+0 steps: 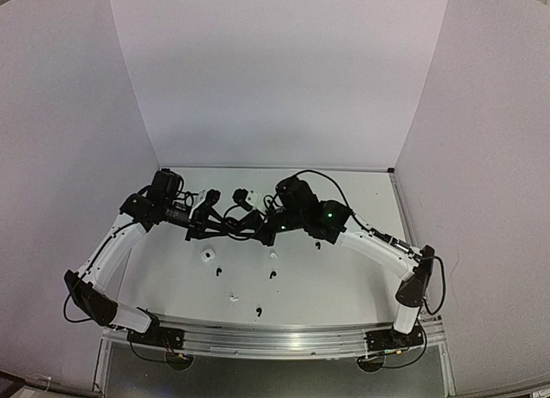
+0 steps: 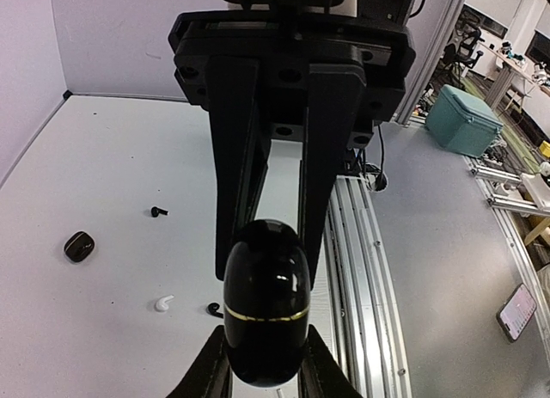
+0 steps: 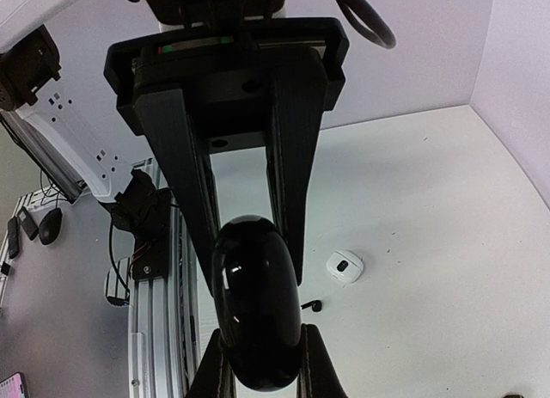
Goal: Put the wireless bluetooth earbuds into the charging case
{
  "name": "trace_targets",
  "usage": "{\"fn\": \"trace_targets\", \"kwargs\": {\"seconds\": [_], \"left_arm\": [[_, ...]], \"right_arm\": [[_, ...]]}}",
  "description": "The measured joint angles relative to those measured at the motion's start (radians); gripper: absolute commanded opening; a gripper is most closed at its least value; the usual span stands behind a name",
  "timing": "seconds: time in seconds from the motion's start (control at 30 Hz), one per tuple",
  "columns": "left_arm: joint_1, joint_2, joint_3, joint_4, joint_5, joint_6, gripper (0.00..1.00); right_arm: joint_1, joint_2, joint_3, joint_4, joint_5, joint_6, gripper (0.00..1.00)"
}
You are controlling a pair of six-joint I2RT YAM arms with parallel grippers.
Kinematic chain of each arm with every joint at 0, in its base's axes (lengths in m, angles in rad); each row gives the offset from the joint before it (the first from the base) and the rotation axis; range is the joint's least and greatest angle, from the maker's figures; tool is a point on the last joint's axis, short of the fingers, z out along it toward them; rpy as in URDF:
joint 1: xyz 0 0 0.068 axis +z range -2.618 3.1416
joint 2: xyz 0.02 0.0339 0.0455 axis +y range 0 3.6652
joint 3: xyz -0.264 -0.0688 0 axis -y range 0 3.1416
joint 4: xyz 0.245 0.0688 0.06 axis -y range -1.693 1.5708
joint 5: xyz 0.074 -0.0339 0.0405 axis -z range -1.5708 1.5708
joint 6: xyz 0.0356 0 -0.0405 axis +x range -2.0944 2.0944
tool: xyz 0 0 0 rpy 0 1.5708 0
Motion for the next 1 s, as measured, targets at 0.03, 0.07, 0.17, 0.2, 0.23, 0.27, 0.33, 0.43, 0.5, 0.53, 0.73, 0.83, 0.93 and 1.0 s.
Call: {"fn": "trace_targets", "kwargs": {"seconds": [0.03, 0.07, 0.17, 0.2, 0.23, 0.27, 0.33, 0.43, 0.5, 0.53, 0.73, 0.83, 0.93, 1.0], "left_arm": [[0.0, 0.0, 0.0, 0.0, 0.001, 0.0, 0.26], [0.0, 0.0, 0.0, 0.0, 0.001, 0.0, 0.26], [0.003, 0.0, 0.0, 0.001, 0.001, -0.001, 0.22], [0.004, 0.0, 0.0, 0.001, 0.001, -0.001, 0.2], [0.005, 0.0, 0.0, 0.001, 0.001, -0.001, 0.2], [0.005, 0.001, 0.001, 0.001, 0.001, -0.001, 0.2], [0.005, 0.001, 0.001, 0.001, 0.001, 0.0, 0.18], [0.007, 0.004, 0.001, -0.002, 0.001, 0.001, 0.13], [0.009, 0.006, 0.001, -0.004, 0.001, 0.002, 0.09], [0.009, 0.007, 0.001, -0.004, 0.001, 0.003, 0.05], [0.011, 0.011, 0.001, -0.004, 0.004, 0.003, 0.0], [0.011, 0.012, 0.001, -0.005, 0.004, 0.003, 0.0], [0.011, 0.012, 0.001, -0.005, 0.004, 0.003, 0.0], [0.012, 0.012, 0.0, -0.005, 0.004, 0.004, 0.0]], "right_arm": [[0.0, 0.001, 0.004, -0.003, 0.0, -0.002, 0.0], [0.0, 0.003, 0.008, -0.007, 0.0, -0.004, 0.0], [0.0, 0.011, 0.018, -0.012, -0.002, -0.009, 0.0], [0.0, 0.013, 0.022, -0.015, -0.002, -0.011, 0.0], [0.0, 0.014, 0.025, -0.017, -0.003, -0.012, 0.0], [0.0, 0.015, 0.027, -0.02, -0.004, -0.013, 0.0], [0.0, 0.018, 0.034, -0.028, -0.006, -0.014, 0.0], [0.0, 0.024, 0.041, -0.035, -0.007, -0.017, 0.0], [0.0, 0.027, 0.043, -0.036, -0.007, -0.018, 0.0], [-0.001, 0.028, 0.043, -0.036, -0.007, -0.018, 0.0], [-0.003, 0.032, 0.043, -0.037, -0.012, -0.02, 0.0], [-0.005, 0.034, 0.043, -0.037, -0.017, -0.02, 0.0], [-0.005, 0.034, 0.043, -0.037, -0.017, -0.02, 0.1], [-0.005, 0.034, 0.043, -0.037, -0.016, -0.02, 0.2]]}}
